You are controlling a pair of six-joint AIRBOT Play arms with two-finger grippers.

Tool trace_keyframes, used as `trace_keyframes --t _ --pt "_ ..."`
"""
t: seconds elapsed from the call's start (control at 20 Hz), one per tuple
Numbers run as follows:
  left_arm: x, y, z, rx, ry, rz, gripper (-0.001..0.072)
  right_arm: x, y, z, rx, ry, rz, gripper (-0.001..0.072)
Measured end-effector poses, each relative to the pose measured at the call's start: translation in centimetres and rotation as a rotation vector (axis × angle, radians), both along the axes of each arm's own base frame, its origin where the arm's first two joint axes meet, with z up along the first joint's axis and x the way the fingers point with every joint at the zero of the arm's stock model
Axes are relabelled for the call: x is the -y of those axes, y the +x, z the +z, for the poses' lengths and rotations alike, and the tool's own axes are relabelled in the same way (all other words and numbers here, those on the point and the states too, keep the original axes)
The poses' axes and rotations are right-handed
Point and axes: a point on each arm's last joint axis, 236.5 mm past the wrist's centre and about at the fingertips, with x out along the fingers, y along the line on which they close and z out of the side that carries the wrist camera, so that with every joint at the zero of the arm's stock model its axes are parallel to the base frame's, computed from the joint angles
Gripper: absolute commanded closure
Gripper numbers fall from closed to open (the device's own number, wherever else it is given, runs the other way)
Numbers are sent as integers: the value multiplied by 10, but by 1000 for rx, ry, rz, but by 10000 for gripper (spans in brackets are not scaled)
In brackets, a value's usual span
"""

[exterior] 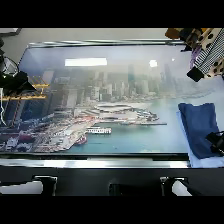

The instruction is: Fold the clothes and pants, and hang the long-sleeved shirts on hangers.

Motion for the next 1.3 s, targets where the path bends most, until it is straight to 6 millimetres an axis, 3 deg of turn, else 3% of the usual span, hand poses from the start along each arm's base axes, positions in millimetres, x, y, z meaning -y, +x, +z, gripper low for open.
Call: trace_keyframes --t 0.35,0.4,0.45,0.5,0.55,0.65,0.75,0.85,1.0,1.15,1.3 --pt "0 -1 0 -3 0 -2 694 6 -18 7 -82 -30 -1 683" --pt "0 -1 0 -2 0 -2 694 6 -20 7 -89 -32 -2 647" --pt "0 -1 0 -3 0 -2 694 7 -21 8 -95 -33 -3 493" --pt "0 -1 0 -2 0 -2 693 6 -24 9 -108 -34 -5 285" --pt "0 -1 0 -2 -1 -2 694 8 -26 10 -117 -39 -6 245" --pt "0 -1 0 -2 0 -2 694 11 -29 14 -131 -55 -3 307" --pt "0 -1 0 -2 0 -1 694 17 -24 19 -108 -79 14 492" --pt "-1 1 0 4 3 1 695 18 0 24 1 -75 55 610" --pt "-4 5 -4 14 59 -4 696 -9 83 35 321 42 222 681" --pt "-4 3 -14 18 175 -52 696 -78 173 64 607 161 493 681" --pt "10 -5 -28 36 253 -105 695 -169 217 72 688 264 766 681"
